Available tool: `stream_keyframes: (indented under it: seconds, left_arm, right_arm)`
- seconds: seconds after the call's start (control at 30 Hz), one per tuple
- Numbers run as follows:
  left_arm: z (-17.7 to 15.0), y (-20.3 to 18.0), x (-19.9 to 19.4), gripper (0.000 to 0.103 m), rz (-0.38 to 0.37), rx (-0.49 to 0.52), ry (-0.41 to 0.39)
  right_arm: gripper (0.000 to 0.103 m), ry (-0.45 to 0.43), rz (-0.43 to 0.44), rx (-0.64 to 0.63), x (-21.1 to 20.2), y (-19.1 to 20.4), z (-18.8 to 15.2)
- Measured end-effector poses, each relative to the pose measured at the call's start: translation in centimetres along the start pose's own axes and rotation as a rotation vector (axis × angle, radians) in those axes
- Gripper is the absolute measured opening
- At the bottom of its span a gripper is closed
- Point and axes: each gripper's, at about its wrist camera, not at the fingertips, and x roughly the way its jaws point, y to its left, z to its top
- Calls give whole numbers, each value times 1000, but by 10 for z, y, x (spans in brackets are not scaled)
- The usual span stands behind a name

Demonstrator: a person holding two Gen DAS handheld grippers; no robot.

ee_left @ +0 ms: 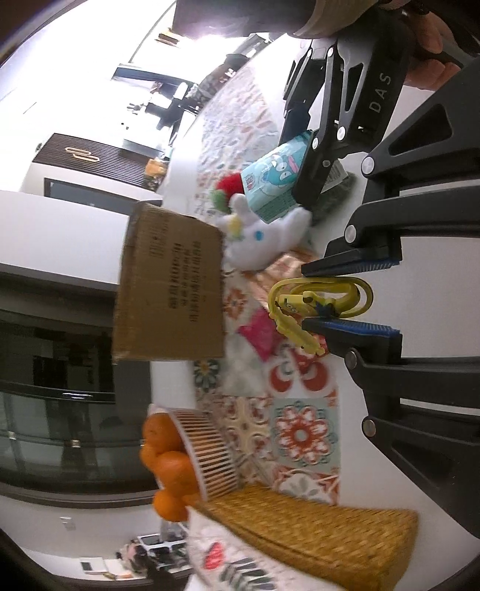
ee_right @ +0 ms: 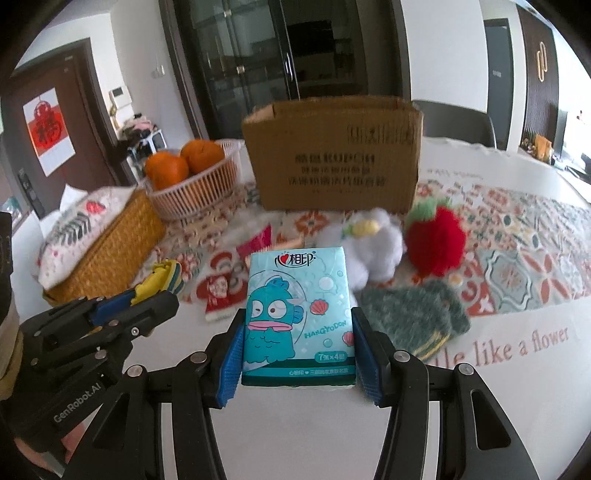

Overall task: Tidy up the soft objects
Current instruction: 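Carry the keychain in the left tool while the right tool carries the tissue pack over the cardboard box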

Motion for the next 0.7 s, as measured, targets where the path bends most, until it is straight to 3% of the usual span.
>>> stream_keyframes:
  seconds: [0.4, 0.7]
  left_arm:
    - [62, -9, -10, 23, 12, 40, -110]
    - [107, -15, -3, 23, 17, 66, -149]
  right_arm:
    - [54, -129, -16, 6, -22, -10, 54]
    - [54, -185, -31, -5, -28, -20, 97]
